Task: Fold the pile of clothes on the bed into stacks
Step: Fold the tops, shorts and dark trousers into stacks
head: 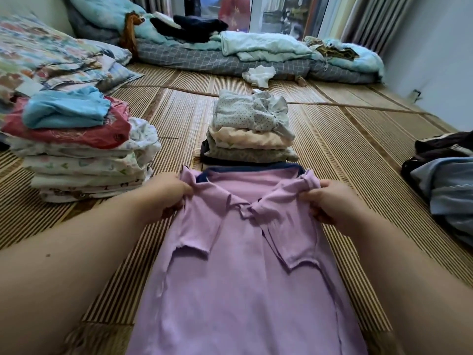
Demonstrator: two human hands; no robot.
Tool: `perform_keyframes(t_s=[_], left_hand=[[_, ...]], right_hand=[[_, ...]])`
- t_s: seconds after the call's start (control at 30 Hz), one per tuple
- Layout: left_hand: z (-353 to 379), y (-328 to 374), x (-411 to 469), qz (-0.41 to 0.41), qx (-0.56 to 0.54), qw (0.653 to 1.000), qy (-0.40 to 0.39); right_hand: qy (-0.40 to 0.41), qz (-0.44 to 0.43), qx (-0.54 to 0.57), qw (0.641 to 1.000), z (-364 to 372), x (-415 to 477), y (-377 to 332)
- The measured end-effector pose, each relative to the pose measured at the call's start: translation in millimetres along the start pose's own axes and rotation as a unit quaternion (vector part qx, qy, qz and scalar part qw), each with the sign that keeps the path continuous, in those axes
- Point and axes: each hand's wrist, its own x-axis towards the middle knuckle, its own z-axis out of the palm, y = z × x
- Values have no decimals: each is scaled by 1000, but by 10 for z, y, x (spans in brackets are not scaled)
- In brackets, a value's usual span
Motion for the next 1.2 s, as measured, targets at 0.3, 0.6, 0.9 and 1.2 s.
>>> perform_keyframes(t_s=[0.3, 0.6, 0.9, 1.2], left_hand=[[-175, 359, -217, 298, -49, 953, 30], [-372, -321, -288, 321, 306, 896, 18], [-422, -534, -378, 284, 425, 859, -23], [-33, -383, -132, 188, 619, 760, -68]], right_hand=[[-43, -135, 325, 935, -79, -145, -318], [-91, -115, -87, 985, -262, -371, 246], [-70, -146, -405, 900, -201, -720, 465], [-110, -177, -512, 833, 419, -749, 310]])
